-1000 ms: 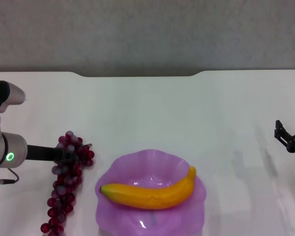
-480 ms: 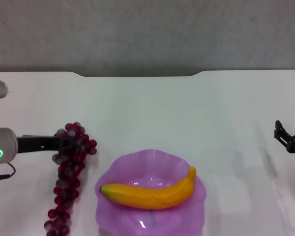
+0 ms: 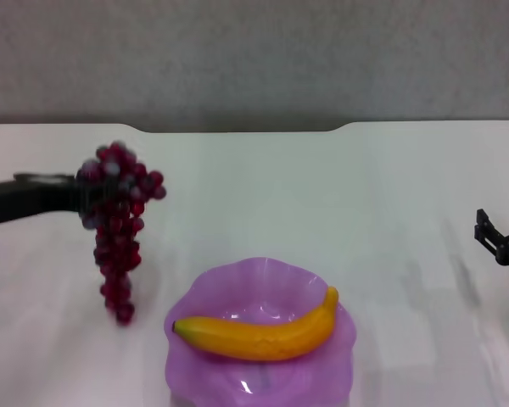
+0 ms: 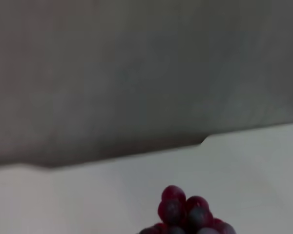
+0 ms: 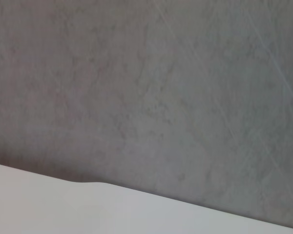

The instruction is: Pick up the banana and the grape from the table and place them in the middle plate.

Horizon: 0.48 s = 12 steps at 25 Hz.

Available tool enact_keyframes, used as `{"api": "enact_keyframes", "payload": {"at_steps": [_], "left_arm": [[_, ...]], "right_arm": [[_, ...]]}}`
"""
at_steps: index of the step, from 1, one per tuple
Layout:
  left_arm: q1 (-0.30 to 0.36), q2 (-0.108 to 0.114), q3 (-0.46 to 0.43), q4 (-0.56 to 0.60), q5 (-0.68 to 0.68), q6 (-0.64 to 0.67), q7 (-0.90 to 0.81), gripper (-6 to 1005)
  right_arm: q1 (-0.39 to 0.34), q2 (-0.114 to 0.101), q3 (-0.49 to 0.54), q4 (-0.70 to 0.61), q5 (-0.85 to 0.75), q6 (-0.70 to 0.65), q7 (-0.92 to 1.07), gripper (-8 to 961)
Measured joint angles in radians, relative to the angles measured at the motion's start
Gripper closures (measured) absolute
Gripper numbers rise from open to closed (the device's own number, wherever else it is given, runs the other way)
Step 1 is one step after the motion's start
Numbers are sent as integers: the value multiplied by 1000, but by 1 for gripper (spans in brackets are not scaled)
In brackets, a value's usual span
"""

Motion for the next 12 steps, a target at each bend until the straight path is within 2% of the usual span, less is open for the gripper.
{"api": "enact_keyframes", "payload": {"at_steps": [5,12], "left_arm": [[62,1,6,185,-69,-86,30,666],[94,1,29,297,-191,-194,93,674]], "right_arm": [[0,-1,0,-6,1,2,0,74],[-1,-2,0,-6,2,4,0,74]]}}
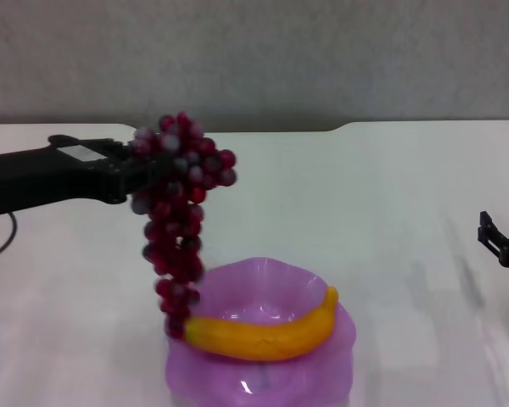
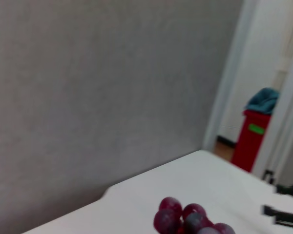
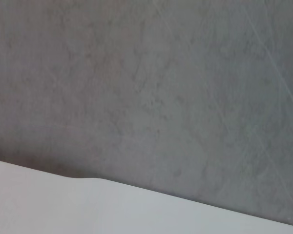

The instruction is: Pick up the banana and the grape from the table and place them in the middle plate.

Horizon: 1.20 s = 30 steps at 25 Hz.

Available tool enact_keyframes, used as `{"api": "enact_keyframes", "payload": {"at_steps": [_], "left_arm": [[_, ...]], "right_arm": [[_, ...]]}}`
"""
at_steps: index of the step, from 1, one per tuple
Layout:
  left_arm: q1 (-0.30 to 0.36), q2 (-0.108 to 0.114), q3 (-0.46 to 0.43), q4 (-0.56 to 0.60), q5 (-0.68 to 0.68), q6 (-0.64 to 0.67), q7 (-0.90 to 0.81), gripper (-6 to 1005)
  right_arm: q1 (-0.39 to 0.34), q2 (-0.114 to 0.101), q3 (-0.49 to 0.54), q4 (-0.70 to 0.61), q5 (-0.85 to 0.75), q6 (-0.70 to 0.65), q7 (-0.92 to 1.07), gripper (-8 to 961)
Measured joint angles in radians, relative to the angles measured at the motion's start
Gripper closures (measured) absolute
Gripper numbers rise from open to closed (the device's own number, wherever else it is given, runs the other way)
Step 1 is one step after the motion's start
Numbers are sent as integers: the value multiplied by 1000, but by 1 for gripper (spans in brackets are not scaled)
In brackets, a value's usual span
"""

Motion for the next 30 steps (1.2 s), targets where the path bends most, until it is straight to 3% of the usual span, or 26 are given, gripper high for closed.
{"api": "enact_keyframes", "payload": {"at_steps": [6,14,26,30], "left_arm": [[17,-4,104,11,-14,27,0,673],[0,-4,293,-22,142,127,-41,676],[-140,-5,473,-229,445,254,-236,684],[-149,-5,486,-249,477,280,-248,675]], "right_arm": [[0,0,0,1,-1,0,0,74],[1,0,0,-1,2,0,0,74],[7,0,0,0,-1,4,0,73],[8,0,0,-1,0,5,0,73]]}}
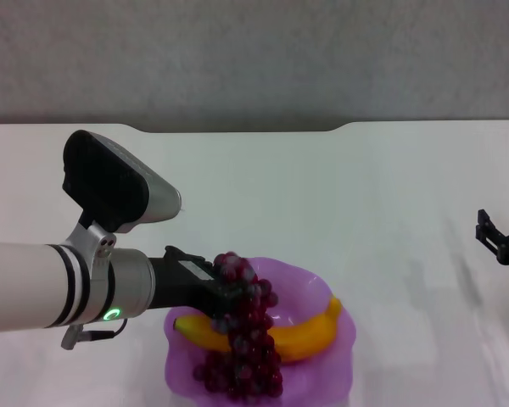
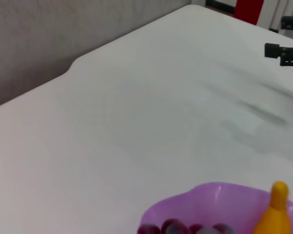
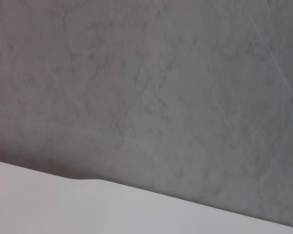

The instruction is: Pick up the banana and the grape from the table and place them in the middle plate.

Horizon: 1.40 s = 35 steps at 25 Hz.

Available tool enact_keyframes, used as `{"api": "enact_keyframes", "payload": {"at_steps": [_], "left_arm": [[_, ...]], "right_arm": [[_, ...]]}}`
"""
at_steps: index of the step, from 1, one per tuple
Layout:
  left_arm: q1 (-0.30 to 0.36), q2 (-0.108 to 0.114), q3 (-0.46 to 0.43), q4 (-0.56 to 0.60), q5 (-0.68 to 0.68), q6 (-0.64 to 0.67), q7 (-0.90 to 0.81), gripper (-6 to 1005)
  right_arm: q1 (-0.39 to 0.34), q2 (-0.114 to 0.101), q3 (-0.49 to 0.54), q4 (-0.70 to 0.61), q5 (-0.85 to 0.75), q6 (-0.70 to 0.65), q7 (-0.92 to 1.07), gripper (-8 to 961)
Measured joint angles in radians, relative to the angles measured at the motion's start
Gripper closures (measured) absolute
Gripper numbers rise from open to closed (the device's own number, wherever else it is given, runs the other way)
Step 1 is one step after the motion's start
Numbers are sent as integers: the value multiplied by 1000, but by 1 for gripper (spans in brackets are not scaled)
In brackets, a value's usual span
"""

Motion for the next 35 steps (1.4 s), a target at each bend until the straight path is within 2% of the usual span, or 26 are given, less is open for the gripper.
{"api": "enact_keyframes", "payload": {"at_steps": [12,16,20,24,26,27,29,31,33,35], "left_arm": [[23,2,30,51,3,29,16,553],[49,3,29,86,4,64,36,513],[75,2,25,66,-7,209,81,316],[81,1,38,-23,-51,459,101,108],[83,1,69,-85,-90,616,118,128],[83,1,102,-137,-120,765,131,137],[78,2,154,-202,-133,937,139,157],[49,2,232,-312,-132,1166,127,172],[16,4,282,-406,-130,1325,91,187],[-30,7,330,-543,-111,1480,-16,202]], "right_arm": [[-4,0,0,-2,4,0,0,73],[-2,0,0,-2,2,0,0,74],[2,0,0,0,0,0,0,74],[7,-1,0,6,-1,-5,0,74],[12,-1,-1,7,-2,-7,-2,74],[15,-1,-2,8,-2,-8,-4,74],[20,0,-4,8,-3,-8,-10,74],[21,1,-9,9,-3,-8,-12,74],[22,1,-12,10,-3,-8,-13,74],[22,2,-13,10,-3,-8,-13,74]]}}
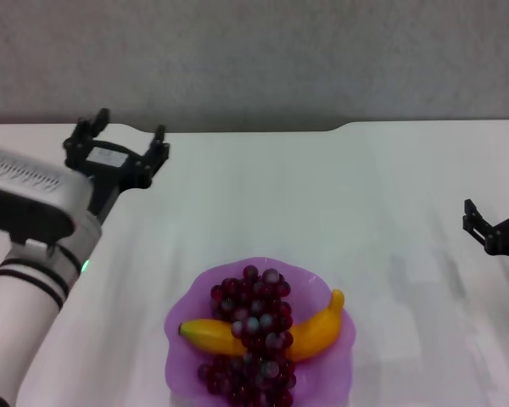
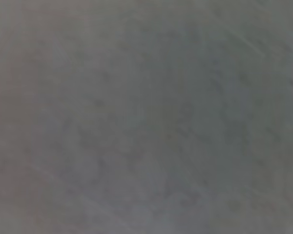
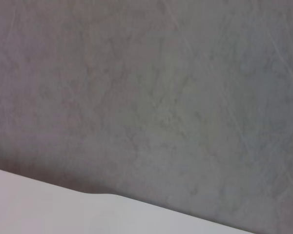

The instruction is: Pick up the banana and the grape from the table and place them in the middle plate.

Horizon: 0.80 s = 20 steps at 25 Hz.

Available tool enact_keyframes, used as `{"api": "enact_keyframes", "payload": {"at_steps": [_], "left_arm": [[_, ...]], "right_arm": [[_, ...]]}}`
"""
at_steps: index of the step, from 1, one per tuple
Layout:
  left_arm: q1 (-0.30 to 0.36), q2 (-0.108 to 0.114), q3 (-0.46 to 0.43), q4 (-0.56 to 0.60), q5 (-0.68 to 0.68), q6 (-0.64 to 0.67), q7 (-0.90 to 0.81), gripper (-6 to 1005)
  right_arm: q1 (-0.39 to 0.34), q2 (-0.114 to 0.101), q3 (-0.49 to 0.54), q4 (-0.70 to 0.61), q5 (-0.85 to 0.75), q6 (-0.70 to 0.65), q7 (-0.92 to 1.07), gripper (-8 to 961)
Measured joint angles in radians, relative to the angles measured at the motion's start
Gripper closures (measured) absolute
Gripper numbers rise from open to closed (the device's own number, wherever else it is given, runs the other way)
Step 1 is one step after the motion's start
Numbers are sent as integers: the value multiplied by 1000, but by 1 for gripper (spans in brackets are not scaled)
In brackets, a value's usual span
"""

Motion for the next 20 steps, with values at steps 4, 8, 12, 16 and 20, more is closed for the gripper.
{"api": "enact_keyframes", "payload": {"at_steps": [4,8,12,16,20], "left_arm": [[-80,3,16,-280,178,238,-390,201],[-160,-4,7,-579,321,468,-757,200],[-186,-11,6,-712,267,490,-857,199],[-189,-11,6,-750,211,413,-852,198],[-187,-11,5,-765,188,378,-845,198]], "right_arm": [[1,0,-1,2,0,0,0,73],[7,1,-3,9,0,-2,-2,73],[6,2,-10,15,0,-34,-20,74],[-16,5,-14,24,2,-109,-61,74],[-27,6,-10,27,18,-84,-56,74]]}}
